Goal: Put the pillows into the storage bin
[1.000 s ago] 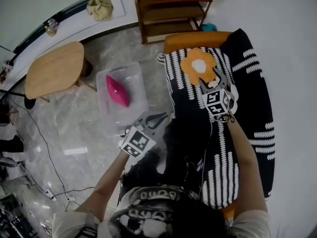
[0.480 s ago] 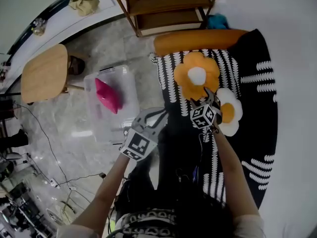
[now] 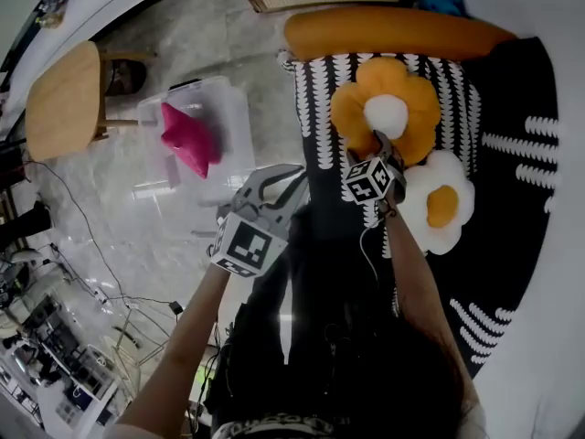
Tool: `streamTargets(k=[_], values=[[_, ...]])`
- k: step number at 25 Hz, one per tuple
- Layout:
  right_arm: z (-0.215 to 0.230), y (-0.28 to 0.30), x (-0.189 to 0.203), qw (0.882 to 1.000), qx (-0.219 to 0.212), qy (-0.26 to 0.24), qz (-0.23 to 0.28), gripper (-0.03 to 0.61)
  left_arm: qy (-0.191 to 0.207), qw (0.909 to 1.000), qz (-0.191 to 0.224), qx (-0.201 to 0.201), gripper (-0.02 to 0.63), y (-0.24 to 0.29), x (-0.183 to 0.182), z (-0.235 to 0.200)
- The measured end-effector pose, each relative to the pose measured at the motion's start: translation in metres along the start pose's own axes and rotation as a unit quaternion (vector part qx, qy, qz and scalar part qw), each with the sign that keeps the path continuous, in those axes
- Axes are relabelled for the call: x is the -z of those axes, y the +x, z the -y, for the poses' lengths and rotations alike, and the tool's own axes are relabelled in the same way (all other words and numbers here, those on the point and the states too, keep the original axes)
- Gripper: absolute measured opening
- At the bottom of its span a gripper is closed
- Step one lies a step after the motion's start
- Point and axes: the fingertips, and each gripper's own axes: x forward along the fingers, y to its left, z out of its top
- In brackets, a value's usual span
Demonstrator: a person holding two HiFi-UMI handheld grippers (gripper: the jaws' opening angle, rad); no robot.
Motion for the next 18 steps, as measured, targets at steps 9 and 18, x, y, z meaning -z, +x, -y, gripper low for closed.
streamTargets(k=[9, 18], values=[[0.004, -0.015, -0.007, 1.0, 0.002, 0.003, 0.004, 0.114, -0.019, 0.9996, -0.013, -0.014, 0.025, -0.018, 0.029, 0.007], [-0.032, -0.125, -0.109, 0.993, 0.001, 0.003, 0.119, 0.033, -0.037, 0.9978, 0.01, -0.053, 0.025, -0.112, 0.04, -0.004]])
